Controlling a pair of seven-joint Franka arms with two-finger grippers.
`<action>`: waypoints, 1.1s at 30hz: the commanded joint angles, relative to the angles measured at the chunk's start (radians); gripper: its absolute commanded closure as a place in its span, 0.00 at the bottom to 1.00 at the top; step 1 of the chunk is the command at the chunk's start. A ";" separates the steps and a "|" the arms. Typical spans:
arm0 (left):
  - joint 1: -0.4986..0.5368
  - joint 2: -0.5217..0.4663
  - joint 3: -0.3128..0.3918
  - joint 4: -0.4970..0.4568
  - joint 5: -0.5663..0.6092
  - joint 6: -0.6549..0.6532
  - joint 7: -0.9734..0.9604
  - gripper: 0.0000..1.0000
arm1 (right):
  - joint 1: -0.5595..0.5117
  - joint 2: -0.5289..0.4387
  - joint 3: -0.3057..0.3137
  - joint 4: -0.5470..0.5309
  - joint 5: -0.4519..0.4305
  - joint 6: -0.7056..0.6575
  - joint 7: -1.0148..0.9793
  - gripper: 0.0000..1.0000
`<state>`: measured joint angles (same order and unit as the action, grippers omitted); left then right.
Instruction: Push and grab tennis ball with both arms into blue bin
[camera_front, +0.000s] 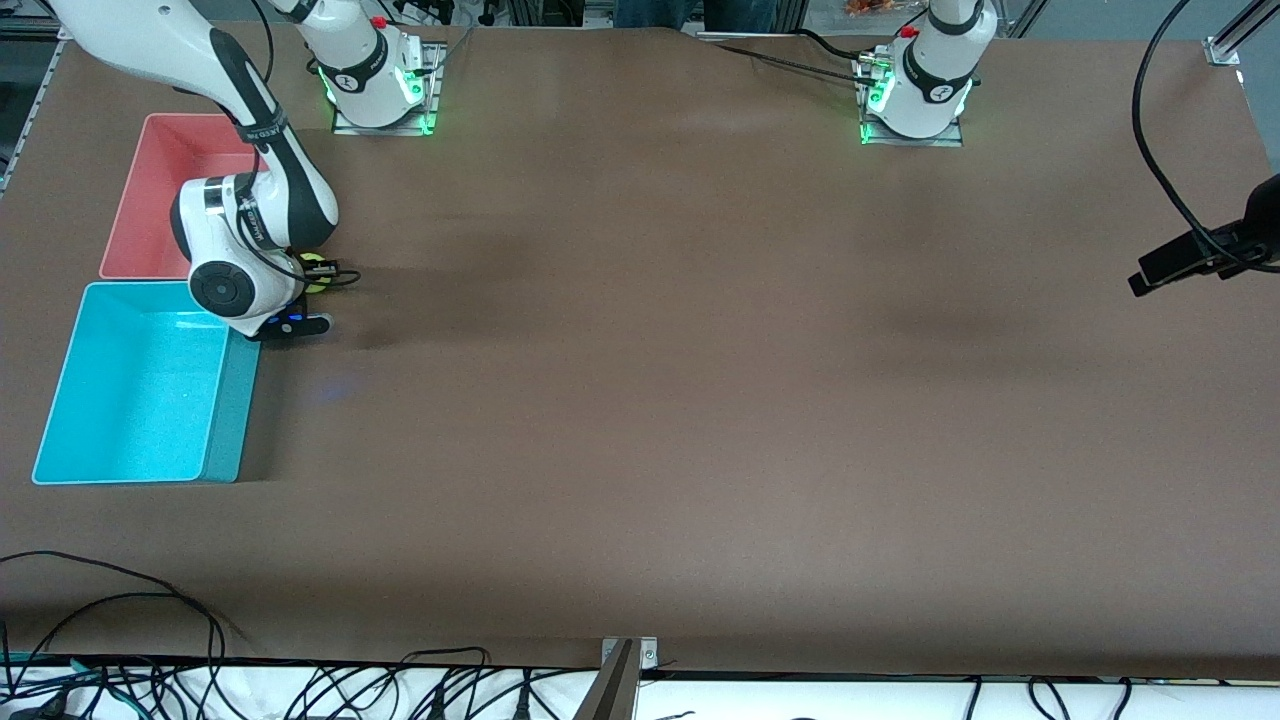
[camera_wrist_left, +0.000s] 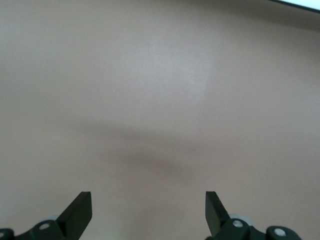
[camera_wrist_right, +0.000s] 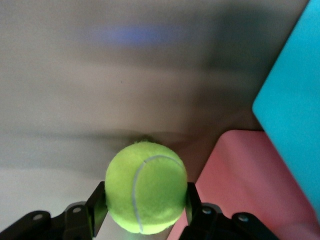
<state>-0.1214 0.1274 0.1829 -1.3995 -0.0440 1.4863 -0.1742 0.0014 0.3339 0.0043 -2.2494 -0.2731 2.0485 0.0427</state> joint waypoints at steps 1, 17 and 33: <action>-0.030 -0.043 0.030 -0.059 -0.025 0.008 0.015 0.00 | -0.003 -0.009 0.010 0.112 -0.009 -0.134 -0.013 0.59; -0.024 -0.040 0.033 -0.044 -0.025 0.008 0.022 0.00 | -0.018 -0.007 -0.036 0.436 0.003 -0.427 -0.259 0.58; -0.026 -0.038 0.033 -0.044 -0.020 0.008 0.019 0.00 | -0.161 0.091 -0.095 0.436 0.017 -0.263 -0.537 0.58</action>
<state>-0.1390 0.1088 0.2054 -1.4244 -0.0443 1.4876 -0.1735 -0.1217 0.3814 -0.1014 -1.8255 -0.2710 1.7544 -0.4360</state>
